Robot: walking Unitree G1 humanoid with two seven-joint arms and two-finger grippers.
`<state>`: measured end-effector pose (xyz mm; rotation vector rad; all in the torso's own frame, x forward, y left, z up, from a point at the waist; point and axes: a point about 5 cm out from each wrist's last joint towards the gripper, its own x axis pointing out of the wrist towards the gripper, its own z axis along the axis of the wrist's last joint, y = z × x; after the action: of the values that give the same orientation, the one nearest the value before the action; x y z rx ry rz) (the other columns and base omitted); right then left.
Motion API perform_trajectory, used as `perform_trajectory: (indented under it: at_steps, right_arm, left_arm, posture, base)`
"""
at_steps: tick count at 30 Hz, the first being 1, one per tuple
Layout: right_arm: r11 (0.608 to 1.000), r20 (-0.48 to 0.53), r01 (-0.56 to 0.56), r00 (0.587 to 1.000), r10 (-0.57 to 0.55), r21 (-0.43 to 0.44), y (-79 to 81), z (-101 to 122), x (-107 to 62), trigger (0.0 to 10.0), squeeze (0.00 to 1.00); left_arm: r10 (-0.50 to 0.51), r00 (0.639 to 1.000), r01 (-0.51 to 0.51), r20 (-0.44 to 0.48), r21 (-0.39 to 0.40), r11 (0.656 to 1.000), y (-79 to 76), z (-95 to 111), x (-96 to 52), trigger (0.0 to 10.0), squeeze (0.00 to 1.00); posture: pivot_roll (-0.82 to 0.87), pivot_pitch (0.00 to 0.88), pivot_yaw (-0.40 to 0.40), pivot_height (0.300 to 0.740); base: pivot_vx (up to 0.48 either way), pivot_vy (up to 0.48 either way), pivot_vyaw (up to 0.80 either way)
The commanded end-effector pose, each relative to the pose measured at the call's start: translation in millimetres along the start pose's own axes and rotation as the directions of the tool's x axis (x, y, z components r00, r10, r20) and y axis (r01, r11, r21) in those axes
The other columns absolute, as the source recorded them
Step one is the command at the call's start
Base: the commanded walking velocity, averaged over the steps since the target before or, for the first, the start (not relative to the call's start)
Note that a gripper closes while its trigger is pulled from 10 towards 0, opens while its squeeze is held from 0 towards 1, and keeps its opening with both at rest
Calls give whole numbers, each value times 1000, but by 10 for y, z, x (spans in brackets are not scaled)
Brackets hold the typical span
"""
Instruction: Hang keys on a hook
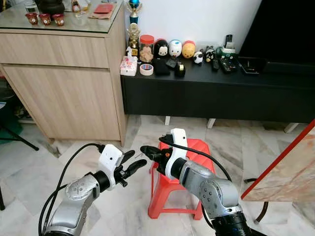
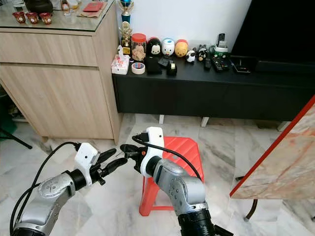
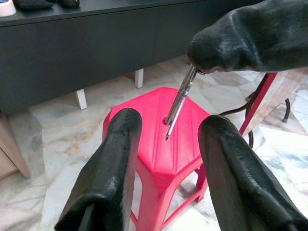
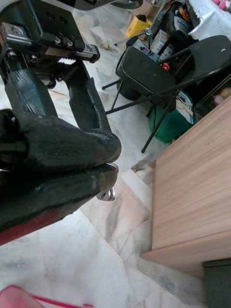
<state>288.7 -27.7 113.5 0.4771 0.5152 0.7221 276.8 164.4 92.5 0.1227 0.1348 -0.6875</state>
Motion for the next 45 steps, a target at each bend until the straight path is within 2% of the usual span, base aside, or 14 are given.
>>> perform_trajectory:
  at_steps: [1, 2, 3, 4, 5, 29, 45]
  right_arm:
    - [1000, 19, -15, 1000, 15, 10, 56, 34, -2, 10000, 0]
    - [1000, 19, -14, 1000, 14, 11, 56, 34, -2, 10000, 0]
    - [1000, 19, -14, 1000, 14, 11, 55, 35, -3, 10000, 0]
    - [1000, 19, -14, 1000, 14, 12, 55, 35, -3, 10000, 0]
    - [1000, 19, -15, 1000, 14, 12, 54, 35, -3, 10000, 0]
    - [1000, 19, -14, 1000, 13, 17, 55, 33, 6, 10000, 0]
    - [1000, 9, 12, 1000, -12, -20, 14, 15, -1, 10000, 0]
  left_arm:
    - [1, 1000, -1, 16, -11, 1000, 6, 21, 27, 10000, 0]
    - [2, 1000, -1, 17, -12, 1000, 6, 24, 28, 10000, 0]
    - [-2, 1000, 2, 19, -17, 1000, 2, 26, 30, 3412, 0]
    - [-4, 1000, 4, 21, -20, 1000, -1, 28, 31, 3412, 0]
    - [-7, 1000, 8, 25, -26, 1000, -5, 34, 30, 0, 0]
    - [-9, 1000, 10, 26, -35, 999, -18, 37, 32, 0, 0]
    - [-7, 1000, 8, 28, -35, 999, -18, 44, 32, 0, 0]
  posture:
    - [83, 38, -115, 740]
    - [83, 38, -115, 740]
    - [83, 40, -116, 740]
    - [83, 40, -116, 740]
    - [84, 41, -117, 740]
    - [85, 43, -117, 740]
    - [86, 45, -117, 740]
  base:
    - [0, 0, 0]
    - [0, 0, 0]
    - [0, 0, 0]
    - [0, 0, 0]
    - [0, 0, 0]
    - [0, 0, 0]
    - [0, 0, 0]
